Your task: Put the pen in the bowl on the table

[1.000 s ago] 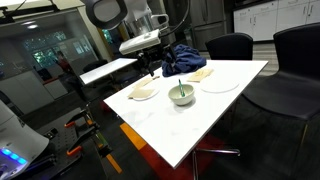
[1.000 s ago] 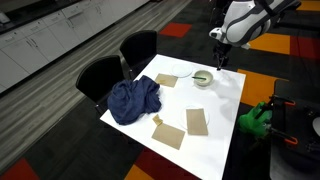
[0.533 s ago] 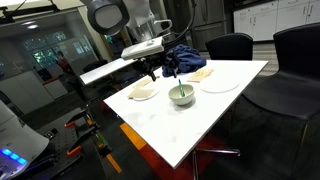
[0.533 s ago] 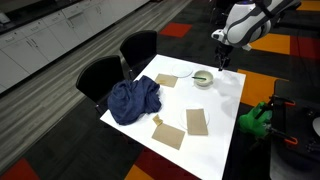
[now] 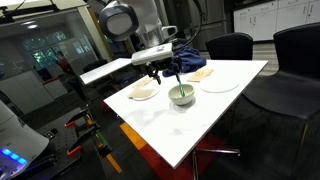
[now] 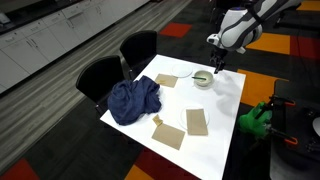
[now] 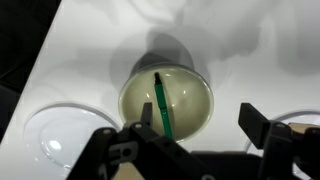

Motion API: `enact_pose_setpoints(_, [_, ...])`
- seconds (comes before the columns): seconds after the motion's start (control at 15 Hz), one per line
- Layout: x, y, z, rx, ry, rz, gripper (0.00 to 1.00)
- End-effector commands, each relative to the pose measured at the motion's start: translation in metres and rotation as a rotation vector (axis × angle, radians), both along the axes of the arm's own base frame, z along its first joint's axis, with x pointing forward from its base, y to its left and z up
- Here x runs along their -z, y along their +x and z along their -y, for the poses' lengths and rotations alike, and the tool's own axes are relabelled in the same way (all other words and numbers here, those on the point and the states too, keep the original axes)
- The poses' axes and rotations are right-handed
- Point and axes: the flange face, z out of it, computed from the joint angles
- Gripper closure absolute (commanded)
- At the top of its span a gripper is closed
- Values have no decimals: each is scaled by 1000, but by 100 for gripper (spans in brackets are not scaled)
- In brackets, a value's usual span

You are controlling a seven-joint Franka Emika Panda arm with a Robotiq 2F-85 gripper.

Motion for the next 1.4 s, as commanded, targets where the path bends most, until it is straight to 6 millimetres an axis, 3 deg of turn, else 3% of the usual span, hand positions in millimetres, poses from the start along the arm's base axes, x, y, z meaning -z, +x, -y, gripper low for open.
enact_pose_setpoints(0.0, [19,29,-7,-15,0,31,13])
enact_pose_setpoints(0.47, [50,66,-14,-31,7,35,21])
enact_pose_setpoints(0.8, [56,63,-1,-27,5,26,28])
enact_pose_setpoints(1.33, [74,63,-2,-51,10,-10,31])
